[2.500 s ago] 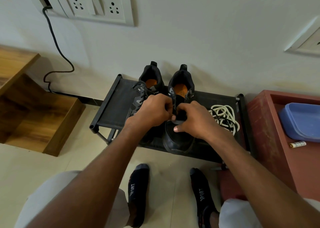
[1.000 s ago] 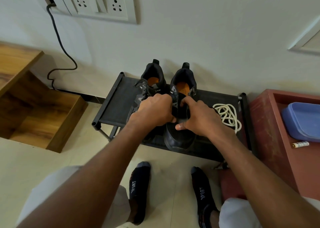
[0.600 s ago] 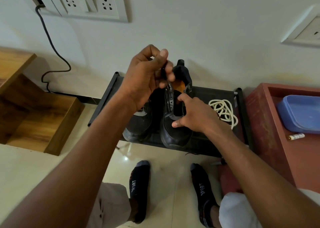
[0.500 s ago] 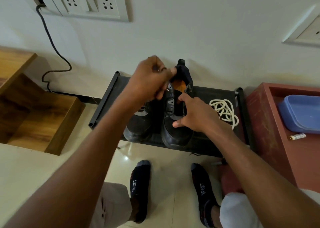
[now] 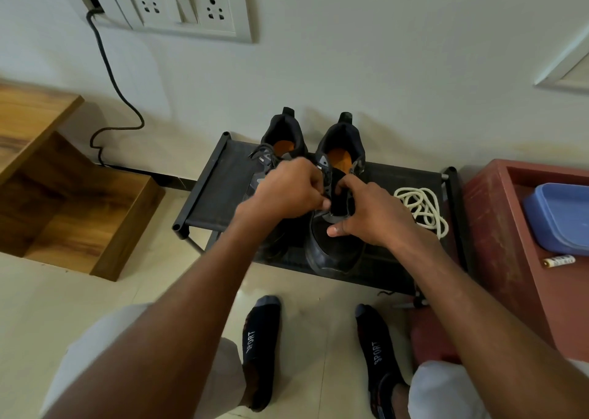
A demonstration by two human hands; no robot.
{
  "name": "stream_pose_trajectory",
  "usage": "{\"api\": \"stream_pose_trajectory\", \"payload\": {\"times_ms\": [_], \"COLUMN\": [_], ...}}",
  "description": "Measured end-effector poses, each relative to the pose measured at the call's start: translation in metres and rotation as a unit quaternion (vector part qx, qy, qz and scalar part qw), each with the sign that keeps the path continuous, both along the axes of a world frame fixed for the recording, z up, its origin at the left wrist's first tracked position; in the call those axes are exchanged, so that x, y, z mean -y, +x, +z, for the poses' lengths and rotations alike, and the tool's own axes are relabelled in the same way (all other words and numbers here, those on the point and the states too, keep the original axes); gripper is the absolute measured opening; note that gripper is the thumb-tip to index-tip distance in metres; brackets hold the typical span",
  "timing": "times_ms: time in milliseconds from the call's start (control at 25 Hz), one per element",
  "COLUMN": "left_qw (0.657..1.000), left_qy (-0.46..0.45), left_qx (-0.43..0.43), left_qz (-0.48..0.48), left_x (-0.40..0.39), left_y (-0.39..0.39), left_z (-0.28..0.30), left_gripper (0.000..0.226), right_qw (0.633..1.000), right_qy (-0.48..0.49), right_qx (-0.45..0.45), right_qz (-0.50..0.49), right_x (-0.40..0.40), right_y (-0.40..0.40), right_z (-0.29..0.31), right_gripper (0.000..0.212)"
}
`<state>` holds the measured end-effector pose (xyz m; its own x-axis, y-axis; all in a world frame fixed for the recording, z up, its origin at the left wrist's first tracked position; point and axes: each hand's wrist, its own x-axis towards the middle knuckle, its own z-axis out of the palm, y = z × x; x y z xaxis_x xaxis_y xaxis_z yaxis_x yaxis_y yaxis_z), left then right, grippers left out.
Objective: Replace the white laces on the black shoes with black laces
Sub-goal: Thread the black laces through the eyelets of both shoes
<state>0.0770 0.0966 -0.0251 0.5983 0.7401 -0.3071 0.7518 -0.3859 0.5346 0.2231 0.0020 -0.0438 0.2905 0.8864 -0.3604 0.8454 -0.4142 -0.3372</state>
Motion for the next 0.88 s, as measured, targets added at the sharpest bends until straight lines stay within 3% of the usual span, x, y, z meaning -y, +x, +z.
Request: {"api": "stream_pose_trajectory", "payload": {"times_ms": [80,160,200,240,280,360,400,440,520,720,800,880], "left_qw": [0.98,0.897,0.847,0.825,0.852,0.963,0.988,0.997,0.997,0.997,0.999,0.977], "left_qy": [-0.054,-0.134,-0.186,-0.211,-0.181,-0.022,0.03,0.05,0.055,0.036,-0.028,-0.114], "left_qx": [0.188,0.41,0.479,0.495,0.452,0.219,0.11,0.03,-0.05,-0.055,0.025,0.154], "left_qz": [0.043,0.1,0.138,0.17,0.194,0.157,0.104,0.053,-0.009,-0.045,-0.002,0.093], "left_x": [-0.008,-0.016,-0.017,-0.018,-0.018,-0.019,-0.016,-0.011,-0.002,0.003,0.002,-0.003], "left_y": [-0.008,-0.017,-0.02,-0.021,-0.021,-0.018,-0.015,-0.013,-0.006,0.004,0.0,-0.005], "left_z": [0.019,0.037,0.042,0.042,0.039,0.017,0.005,-0.003,-0.013,-0.011,0.0,0.017], "left_gripper": [0.02,0.02,0.019,0.017,0.015,0.031,0.038,0.039,0.034,0.013,0.015,0.023], "right_qw": [1.0,1.0,1.0,1.0,1.0,1.0,1.0,1.0,1.0,1.0,1.0,1.0], "right_qy": [0.0,-0.002,-0.003,-0.004,-0.004,-0.004,-0.005,-0.007,-0.01,-0.013,-0.009,-0.005], "right_qx": [-0.005,-0.008,-0.009,-0.009,-0.009,-0.006,-0.003,0.0,0.003,0.002,0.001,-0.003], "right_qz": [-0.002,-0.001,0.001,0.002,0.002,0.002,0.002,0.001,0.001,0.001,-0.001,-0.002], "right_x": [0.0,0.001,0.001,0.001,0.001,0.0,0.0,0.0,-0.001,0.0,0.0,0.0], "right_y": [0.001,0.002,0.002,0.001,0.001,0.0,0.0,-0.001,-0.001,0.001,0.001,0.002], "right_z": [0.0,0.0,0.001,0.001,0.001,0.0,0.0,0.0,-0.001,-0.001,-0.001,-0.002], "right_gripper": [0.081,0.082,0.082,0.081,0.08,0.078,0.078,0.079,0.08,0.083,0.083,0.081]}}
